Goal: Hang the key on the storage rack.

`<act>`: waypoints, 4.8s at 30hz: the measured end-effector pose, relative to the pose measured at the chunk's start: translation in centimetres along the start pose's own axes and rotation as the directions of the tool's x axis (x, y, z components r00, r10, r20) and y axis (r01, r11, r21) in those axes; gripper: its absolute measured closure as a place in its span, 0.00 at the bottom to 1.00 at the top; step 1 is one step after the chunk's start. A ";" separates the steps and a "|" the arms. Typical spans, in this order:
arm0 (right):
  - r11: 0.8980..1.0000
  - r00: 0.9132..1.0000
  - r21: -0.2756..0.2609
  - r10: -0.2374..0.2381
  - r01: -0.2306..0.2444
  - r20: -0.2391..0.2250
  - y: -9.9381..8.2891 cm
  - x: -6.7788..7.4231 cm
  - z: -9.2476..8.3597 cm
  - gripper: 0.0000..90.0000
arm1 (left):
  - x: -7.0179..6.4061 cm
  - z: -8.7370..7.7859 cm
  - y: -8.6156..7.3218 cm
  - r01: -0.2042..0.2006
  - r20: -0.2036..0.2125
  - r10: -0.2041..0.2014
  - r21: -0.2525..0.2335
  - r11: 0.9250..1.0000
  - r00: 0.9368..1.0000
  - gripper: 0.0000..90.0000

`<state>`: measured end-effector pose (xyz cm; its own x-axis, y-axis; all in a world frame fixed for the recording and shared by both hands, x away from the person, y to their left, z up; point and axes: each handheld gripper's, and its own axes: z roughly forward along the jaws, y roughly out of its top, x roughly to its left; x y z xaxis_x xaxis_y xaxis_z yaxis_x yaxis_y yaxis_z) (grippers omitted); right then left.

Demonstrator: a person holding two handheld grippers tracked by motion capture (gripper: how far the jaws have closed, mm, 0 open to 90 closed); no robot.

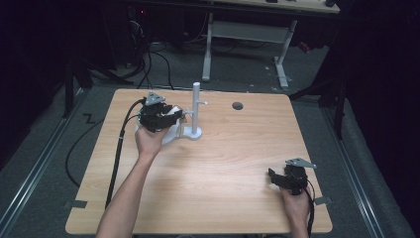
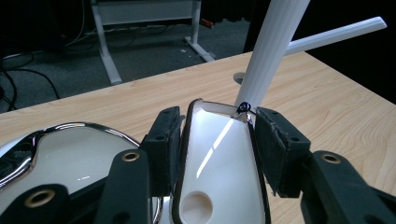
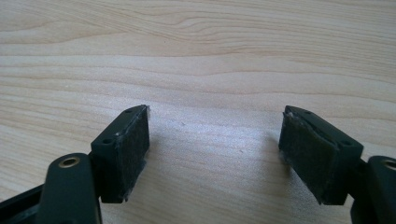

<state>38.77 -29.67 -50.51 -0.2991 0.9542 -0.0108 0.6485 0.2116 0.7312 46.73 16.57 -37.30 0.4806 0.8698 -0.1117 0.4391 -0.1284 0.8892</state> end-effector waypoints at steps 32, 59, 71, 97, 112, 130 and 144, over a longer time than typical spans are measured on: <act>1.000 1.000 0.000 -0.003 0.003 0.000 0.0 0.0 0.0 0.27 | 0.2 0.6 -1.4 0.002 -0.013 -0.002 -0.011 1.000 1.000 0.58; 1.000 1.000 0.001 -0.003 0.003 -0.001 0.0 0.0 0.0 0.27 | -1.3 2.4 -2.2 -0.039 -0.004 0.039 0.017 0.999 0.999 0.58; 1.000 1.000 0.000 -0.002 0.002 -0.002 0.0 0.0 0.0 0.27 | -1.9 4.2 -2.5 -0.022 -0.004 0.023 0.047 0.999 1.000 0.57; 1.000 1.000 0.001 -0.004 0.004 -0.002 0.0 0.0 0.0 0.28 | -2.4 4.6 -2.9 -0.055 -0.010 0.056 0.094 0.994 0.998 0.52; 1.000 1.000 0.001 -0.002 0.002 -0.001 0.0 0.0 0.0 0.28 | -2.1 1.9 -2.7 -0.061 -0.024 0.062 0.050 0.997 0.998 0.43; 1.000 1.000 0.001 -0.002 0.002 -0.001 0.0 0.0 0.0 0.28 | -0.5 -2.1 -3.1 -0.034 -0.050 0.034 0.007 0.999 0.998 0.42; 1.000 1.000 0.001 -0.001 0.001 -0.001 0.0 0.0 0.0 0.28 | 0.4 -4.3 -3.8 -0.014 -0.038 0.014 -0.004 1.000 0.999 0.43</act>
<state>38.77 -29.62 -50.50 -0.3008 0.9536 -0.0111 0.6489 0.2132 0.7304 42.02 19.41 -38.80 0.4571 0.8856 -0.0825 0.4295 -0.1386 0.8924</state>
